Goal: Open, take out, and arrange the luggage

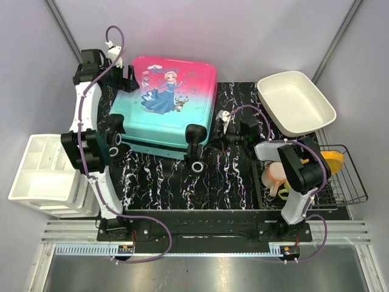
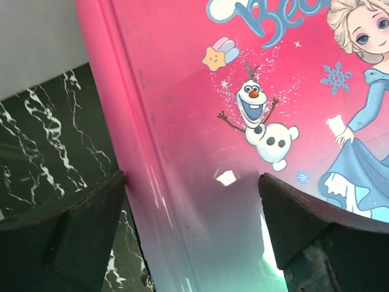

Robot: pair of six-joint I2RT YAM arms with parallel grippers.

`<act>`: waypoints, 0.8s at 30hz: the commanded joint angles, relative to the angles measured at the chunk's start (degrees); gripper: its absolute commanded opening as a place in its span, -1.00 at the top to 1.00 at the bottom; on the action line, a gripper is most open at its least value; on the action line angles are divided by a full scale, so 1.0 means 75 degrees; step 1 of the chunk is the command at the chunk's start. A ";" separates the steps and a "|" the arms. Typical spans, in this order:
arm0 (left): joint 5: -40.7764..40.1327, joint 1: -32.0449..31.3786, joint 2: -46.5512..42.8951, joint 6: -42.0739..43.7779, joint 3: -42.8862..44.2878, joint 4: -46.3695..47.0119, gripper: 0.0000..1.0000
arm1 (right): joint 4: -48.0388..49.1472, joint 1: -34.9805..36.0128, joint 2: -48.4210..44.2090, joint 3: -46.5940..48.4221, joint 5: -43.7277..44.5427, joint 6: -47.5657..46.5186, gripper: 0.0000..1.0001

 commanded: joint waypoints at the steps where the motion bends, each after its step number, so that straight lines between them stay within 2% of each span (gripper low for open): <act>1: 0.1205 -0.1091 0.0261 0.0404 0.0455 -0.1892 -0.91 | 0.1235 0.0904 -0.0800 0.0239 -0.0387 0.0268 1.00; 3: 0.0958 -0.1288 -0.0031 0.0134 0.0808 -0.1892 -0.98 | 0.1094 0.0952 -0.0859 0.0250 0.0104 0.0291 1.00; 4: 0.0342 -0.1383 -0.0230 -0.0238 0.1054 -0.1892 -0.98 | 0.1013 0.0975 -0.0894 0.0239 0.0292 0.0384 1.00; 6: 0.0090 -0.1676 -0.1225 -0.0371 0.0882 -0.1857 -0.98 | 0.0965 0.0999 -0.0930 0.0250 0.0736 0.0536 1.00; 9: 0.0299 -0.1794 -0.3028 -0.0617 -0.0895 -0.1575 -0.98 | 0.1105 0.1046 -0.1000 0.0169 0.1020 0.0772 1.00; 10: 0.0451 -0.1841 -0.3462 -0.0490 -0.2026 -0.1587 -0.98 | 0.1245 0.1104 -0.1012 0.0110 0.1078 0.0795 1.00; 12: 0.0523 -0.2203 -0.4712 -0.0023 -0.3157 -0.1750 -0.98 | 0.1340 0.1128 -0.1024 0.0063 0.1324 0.0807 1.00; 13: 0.0535 -0.2355 -0.5068 0.0085 -0.4207 -0.1809 -0.98 | 0.1340 0.1139 -0.1035 0.0063 0.1371 0.0830 1.00; 15: 0.0663 -0.2917 -0.6027 0.0191 -0.5174 -0.1810 -0.98 | 0.1258 0.1139 -0.1082 0.0004 0.1535 0.0772 1.00; 16: 0.0699 -0.3117 -0.6323 0.0087 -0.6037 -0.1717 -0.98 | 0.1037 0.1139 -0.1187 -0.0065 0.1594 0.0644 1.00; 19: 0.0384 -0.3843 -0.7061 -0.0555 -0.7166 -0.0968 -0.98 | 0.0511 0.1139 -0.1444 -0.0230 0.1875 0.0164 1.00; 24: -0.0401 -0.4653 -0.7510 -0.1891 -0.7662 0.1036 -0.98 | 0.0343 0.1151 -0.1551 -0.0265 0.2052 0.0068 1.00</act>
